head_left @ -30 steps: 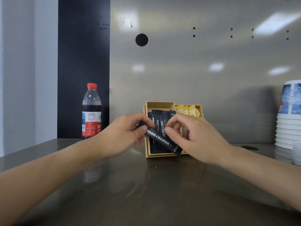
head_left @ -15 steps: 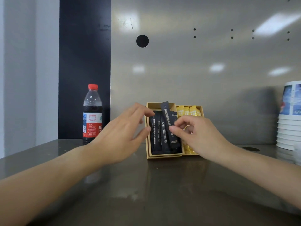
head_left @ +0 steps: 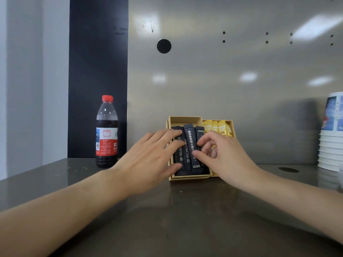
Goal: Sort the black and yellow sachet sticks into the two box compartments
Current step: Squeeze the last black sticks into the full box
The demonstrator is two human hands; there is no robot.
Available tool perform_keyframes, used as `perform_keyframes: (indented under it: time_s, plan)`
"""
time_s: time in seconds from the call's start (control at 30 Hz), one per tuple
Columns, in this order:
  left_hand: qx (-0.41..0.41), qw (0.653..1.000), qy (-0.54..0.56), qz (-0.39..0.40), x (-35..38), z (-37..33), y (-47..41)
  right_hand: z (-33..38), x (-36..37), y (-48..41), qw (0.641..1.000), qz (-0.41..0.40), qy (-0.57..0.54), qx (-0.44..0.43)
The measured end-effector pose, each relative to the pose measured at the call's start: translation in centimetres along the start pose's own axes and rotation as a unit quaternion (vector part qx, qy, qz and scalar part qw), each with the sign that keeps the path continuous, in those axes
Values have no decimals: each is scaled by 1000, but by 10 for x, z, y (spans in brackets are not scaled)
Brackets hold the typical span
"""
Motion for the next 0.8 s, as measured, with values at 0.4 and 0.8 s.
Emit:
perform_keyframes:
  time_s: [0.4, 0.8]
  plan:
    - [0, 1000, 6, 0, 6, 5, -1, 10, -1, 8, 992, 20, 81, -91]
    - [-19, 1000, 9, 4, 8, 5, -1, 7, 4, 8, 987, 45, 89, -123]
Point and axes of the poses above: each hand's wrist, its own y-axis away from the middle knuckle, its own x-axis out of the palm, z = x × y, the point moved 4 cm from there along -y, towards the middle knuckle, and after that the axes turned 7 degrees about y, right-handed, at the moved point
